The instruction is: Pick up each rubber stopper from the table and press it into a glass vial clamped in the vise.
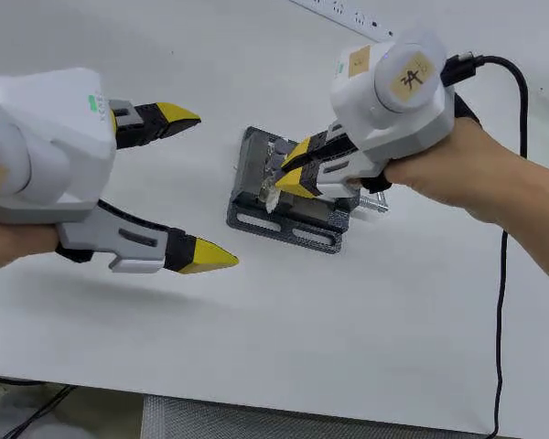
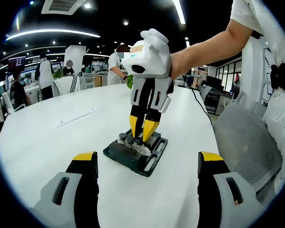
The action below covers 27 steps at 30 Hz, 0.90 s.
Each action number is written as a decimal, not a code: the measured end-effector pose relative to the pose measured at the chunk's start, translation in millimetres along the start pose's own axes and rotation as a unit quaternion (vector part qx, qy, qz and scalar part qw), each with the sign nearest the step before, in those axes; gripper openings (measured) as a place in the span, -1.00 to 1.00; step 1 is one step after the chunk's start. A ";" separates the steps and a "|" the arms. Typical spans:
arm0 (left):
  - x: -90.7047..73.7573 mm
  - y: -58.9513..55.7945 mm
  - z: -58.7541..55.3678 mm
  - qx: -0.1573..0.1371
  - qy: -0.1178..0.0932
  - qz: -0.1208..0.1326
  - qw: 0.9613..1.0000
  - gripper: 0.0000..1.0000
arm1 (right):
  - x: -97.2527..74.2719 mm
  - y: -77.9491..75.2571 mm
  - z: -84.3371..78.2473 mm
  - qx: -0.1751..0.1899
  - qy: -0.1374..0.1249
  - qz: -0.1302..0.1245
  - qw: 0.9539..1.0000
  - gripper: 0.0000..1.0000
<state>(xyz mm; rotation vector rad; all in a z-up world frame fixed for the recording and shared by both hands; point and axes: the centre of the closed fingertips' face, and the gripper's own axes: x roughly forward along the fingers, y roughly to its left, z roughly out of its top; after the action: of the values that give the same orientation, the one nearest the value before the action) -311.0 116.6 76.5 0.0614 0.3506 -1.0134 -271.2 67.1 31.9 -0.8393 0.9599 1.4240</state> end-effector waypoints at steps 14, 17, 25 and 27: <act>1.6 -1.0 0.5 -0.001 -0.002 -0.002 1.000 0.71 | 1.3 1.3 0.2 -0.001 0.002 0.006 1.000 -0.89; 1.5 -1.3 -0.1 -0.001 -0.001 -0.003 1.000 0.71 | 2.4 1.5 0.4 -0.003 0.004 0.005 1.000 -0.89; 0.9 -0.5 -0.2 -0.004 -0.002 -0.001 1.000 0.69 | 2.2 1.9 -0.4 -0.012 0.014 0.004 1.000 -0.89; 1.0 -0.5 0.1 -0.004 -0.003 -0.001 1.000 0.69 | 2.6 2.0 -0.4 -0.013 0.016 0.005 1.000 -0.89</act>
<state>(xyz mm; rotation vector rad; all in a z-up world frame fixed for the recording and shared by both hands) -310.9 115.5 76.3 0.0515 0.3493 -1.0141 -273.3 67.8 29.5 -0.8797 0.9730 1.4371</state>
